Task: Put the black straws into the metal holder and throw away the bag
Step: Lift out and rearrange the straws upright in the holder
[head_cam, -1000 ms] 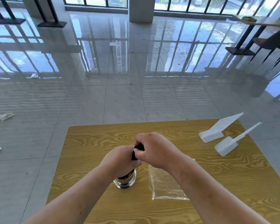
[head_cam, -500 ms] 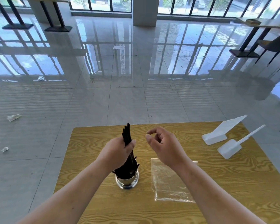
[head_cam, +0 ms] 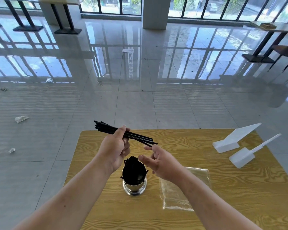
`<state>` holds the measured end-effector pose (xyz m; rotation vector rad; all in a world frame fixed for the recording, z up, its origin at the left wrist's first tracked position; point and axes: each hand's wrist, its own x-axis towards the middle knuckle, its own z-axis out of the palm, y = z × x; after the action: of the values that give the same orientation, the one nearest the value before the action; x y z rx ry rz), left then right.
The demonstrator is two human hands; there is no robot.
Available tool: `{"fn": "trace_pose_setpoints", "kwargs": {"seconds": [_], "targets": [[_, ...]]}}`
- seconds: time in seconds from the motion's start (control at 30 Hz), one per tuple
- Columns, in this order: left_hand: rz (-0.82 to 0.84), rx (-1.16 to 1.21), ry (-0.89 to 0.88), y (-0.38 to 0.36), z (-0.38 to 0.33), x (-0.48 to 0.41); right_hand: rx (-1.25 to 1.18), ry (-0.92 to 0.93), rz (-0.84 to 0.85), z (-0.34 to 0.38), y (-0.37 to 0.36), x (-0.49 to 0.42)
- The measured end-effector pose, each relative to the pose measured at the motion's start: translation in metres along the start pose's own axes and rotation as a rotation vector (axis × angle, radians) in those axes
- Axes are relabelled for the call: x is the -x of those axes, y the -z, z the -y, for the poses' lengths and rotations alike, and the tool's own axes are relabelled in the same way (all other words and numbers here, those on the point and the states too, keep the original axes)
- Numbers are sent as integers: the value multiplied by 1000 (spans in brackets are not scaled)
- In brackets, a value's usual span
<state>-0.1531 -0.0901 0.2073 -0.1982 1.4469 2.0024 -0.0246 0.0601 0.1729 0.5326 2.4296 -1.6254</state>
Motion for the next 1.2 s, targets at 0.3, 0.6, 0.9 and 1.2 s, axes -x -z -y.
{"fn": "trace_pose_setpoints", "kwargs": {"seconds": [0.3,0.6,0.9,1.2], "targets": [[349,207,473,-12,14,14,-196,298,-348,29,-9,-5],[212,-326,393,4,22,5,-97,336,-491,39,11,0],[-79,-927,55,59,44,-21,156,135,-378,34,26,-1],[-21,-1408,-61,68,56,-26,371,30,-167,0,-23,-16]]}}
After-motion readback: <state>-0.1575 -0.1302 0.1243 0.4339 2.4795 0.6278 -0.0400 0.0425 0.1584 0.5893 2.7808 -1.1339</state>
